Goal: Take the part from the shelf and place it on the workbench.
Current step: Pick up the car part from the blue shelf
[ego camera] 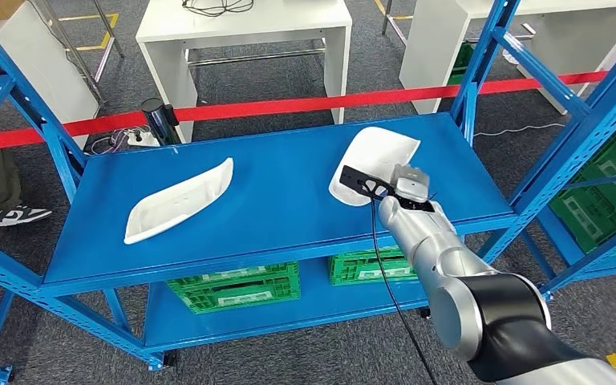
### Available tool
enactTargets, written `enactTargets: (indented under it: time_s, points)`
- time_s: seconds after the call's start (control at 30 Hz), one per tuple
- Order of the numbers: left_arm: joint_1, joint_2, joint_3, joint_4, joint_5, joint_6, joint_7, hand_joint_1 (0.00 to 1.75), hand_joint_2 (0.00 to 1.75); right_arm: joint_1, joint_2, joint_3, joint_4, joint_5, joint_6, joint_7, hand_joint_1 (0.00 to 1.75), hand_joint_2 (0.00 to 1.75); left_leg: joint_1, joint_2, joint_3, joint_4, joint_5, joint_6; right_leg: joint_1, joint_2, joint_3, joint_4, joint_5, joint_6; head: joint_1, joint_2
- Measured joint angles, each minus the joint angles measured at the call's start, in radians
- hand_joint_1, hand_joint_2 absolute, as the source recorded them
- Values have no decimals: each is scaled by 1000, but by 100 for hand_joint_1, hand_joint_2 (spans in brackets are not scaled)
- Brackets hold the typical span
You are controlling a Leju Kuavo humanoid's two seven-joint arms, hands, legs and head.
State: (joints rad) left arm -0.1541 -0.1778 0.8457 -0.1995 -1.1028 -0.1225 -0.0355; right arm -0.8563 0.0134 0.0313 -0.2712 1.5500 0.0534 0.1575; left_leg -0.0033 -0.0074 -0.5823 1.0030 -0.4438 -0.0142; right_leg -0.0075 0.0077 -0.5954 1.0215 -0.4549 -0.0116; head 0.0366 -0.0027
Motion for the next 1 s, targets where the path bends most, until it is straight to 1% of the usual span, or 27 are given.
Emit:
enactTargets:
  time_s: [0.33,0.47,0.73,1.0]
  points:
    - [0,0,0,0,0,0,0,0,0,2,0,7,0,16,-10,6,0,175,0,0,0,0,0,0,0,0,0,0,0,0,0,0]
    - [0,0,0,0,0,0,0,0,175,2,0,19,0,21,-12,5,0,175,0,0,0,0,0,0,0,0,1,0,0,0,0,0]
    - [-1,0,0,0,-1,0,1,0,175,2,6,47,0,22,-13,6,0,175,0,0,0,0,0,0,0,0,1,0,0,0,0,0]
    - [-2,0,0,0,0,0,2,0,175,2,27,57,0,22,-20,-5,0,175,0,0,0,0,0,0,0,0,0,0,0,0,0,0]
